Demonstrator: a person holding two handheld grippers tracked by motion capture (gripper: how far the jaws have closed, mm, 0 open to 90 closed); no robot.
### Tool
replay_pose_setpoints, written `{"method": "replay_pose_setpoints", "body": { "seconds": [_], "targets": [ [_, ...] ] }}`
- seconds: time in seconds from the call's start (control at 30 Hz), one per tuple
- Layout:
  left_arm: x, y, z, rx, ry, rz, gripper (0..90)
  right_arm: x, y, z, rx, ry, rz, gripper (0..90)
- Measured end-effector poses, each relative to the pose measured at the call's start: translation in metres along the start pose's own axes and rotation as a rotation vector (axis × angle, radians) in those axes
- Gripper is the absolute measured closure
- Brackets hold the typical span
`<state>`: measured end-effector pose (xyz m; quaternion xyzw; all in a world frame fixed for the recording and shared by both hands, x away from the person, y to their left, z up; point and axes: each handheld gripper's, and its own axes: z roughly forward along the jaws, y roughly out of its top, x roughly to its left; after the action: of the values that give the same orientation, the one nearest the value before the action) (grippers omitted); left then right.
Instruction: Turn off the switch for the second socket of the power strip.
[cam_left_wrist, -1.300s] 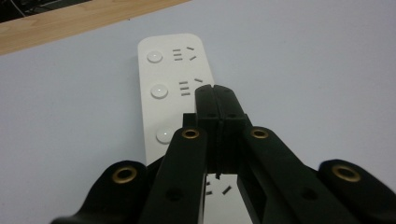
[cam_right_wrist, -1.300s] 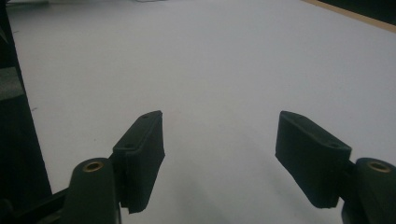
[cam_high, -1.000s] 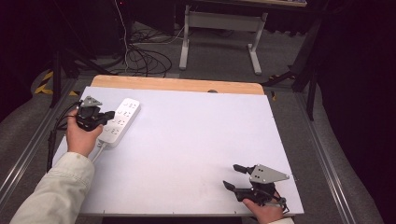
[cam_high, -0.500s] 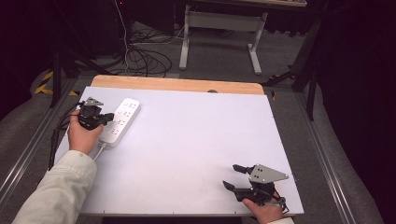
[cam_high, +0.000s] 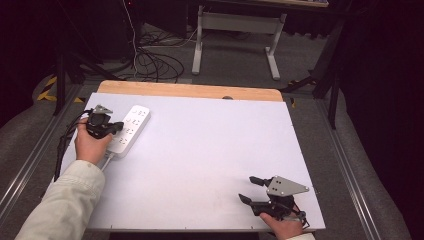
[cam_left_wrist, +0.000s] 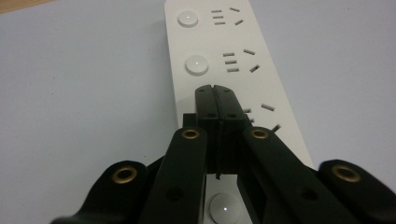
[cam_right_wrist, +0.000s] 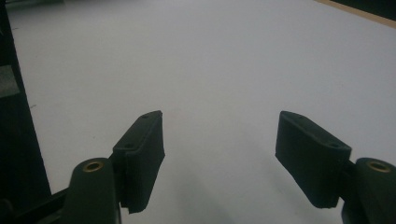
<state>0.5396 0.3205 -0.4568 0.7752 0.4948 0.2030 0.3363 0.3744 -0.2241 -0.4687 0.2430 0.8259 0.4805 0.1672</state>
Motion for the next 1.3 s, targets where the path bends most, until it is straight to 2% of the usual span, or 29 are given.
{"method": "replay_pose_setpoints", "body": {
  "seconds": [0.33,0.87,1.0,1.17,1.3],
  "targets": [
    [-0.0023,0.0,0.0012,0.001,0.021,0.028,89.7,0.0003,0.0001,0.0,0.001,0.001,-0.001,33.2],
    [-0.004,0.0001,0.003,0.015,0.034,0.02,89.8,0.0007,0.0002,0.0002,0.004,0.001,0.0,33.2],
    [-0.0057,0.0008,0.0029,0.023,0.05,0.032,89.8,0.0007,0.0001,0.0002,0.006,0.002,-0.002,33.2],
    [-0.0066,0.0011,0.003,0.022,0.062,0.033,89.8,0.001,0.0001,0.0001,0.005,0.002,-0.001,33.2],
    [-0.0057,0.0011,0.0033,0.024,0.043,0.005,89.8,0.0011,0.0,0.0,0.003,0.003,-0.001,33.2]
  ]
}}
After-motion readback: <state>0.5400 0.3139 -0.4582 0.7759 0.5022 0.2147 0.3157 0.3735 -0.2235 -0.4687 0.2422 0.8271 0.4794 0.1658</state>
